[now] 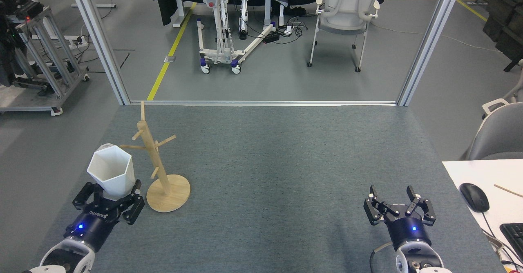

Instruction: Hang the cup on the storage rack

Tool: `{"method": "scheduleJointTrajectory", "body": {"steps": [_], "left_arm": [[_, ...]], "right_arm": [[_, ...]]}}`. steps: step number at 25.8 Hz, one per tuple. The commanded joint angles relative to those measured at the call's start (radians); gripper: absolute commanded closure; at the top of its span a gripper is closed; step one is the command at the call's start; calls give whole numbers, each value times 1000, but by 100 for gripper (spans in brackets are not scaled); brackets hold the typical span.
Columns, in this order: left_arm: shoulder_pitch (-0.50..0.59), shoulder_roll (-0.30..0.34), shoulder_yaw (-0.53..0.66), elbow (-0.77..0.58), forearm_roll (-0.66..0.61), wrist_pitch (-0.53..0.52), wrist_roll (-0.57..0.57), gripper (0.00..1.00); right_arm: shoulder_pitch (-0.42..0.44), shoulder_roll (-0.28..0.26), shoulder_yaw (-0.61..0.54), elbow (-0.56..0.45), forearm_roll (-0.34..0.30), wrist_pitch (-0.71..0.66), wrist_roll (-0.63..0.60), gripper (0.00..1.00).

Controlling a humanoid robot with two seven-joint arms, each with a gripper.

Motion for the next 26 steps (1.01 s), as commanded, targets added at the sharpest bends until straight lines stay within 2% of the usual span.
{"method": "scheduleJointTrajectory", "body": {"steps": [1,8,17,26], "left_arm": [[-4,25,0,22,-24,-25,17,100],[-19,26,0,42,-145,-68,29,100],[-88,28,6,143,-148,-63,32,100],[-110,29,6,154,-159,-62,35,100]], "right_arm": [[0,0,1,0,0,0,-2,0],[0,0,2,0,0,1,-2,0],[1,0,2,0,0,0,0,0],[0,3,14,5,0,3,0,0]]}}
